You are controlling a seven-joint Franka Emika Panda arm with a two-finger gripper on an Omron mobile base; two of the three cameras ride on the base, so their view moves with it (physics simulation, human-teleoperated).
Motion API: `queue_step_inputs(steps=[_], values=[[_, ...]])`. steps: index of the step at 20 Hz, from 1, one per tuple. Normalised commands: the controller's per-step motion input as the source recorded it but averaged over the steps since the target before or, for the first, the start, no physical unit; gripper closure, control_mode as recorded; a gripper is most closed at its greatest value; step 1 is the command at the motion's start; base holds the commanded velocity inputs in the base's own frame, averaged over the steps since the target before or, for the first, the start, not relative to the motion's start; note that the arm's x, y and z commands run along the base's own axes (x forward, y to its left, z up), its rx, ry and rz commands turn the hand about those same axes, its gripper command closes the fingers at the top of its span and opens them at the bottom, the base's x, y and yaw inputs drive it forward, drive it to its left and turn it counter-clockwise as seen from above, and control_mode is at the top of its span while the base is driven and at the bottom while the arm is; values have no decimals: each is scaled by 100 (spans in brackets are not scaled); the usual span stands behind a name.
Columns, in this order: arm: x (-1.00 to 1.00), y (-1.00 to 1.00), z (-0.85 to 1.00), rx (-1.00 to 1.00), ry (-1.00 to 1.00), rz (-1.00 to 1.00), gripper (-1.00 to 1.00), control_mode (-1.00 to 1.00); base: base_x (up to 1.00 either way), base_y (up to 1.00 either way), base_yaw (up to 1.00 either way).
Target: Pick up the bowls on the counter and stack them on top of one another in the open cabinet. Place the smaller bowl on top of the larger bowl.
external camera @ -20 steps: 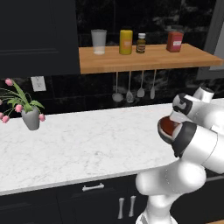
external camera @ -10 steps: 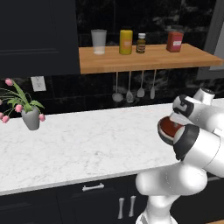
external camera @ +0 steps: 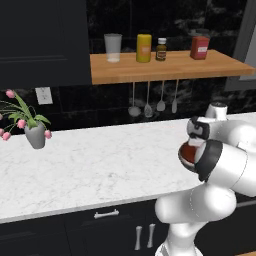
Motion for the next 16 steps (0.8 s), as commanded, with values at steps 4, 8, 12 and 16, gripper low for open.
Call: queue_step_inputs(steps=[4,8,12,16], values=[[-4,0,-19,0,-1,19,-100,-100,0,0,0],[-10,0,-4,0,-10,20,-100,-100,0,0,0],[-1,1,2,0,-14,19,-100,-100,0,0,0],[0,0,17,0,-6,14,-100,-100,0,0,0]])
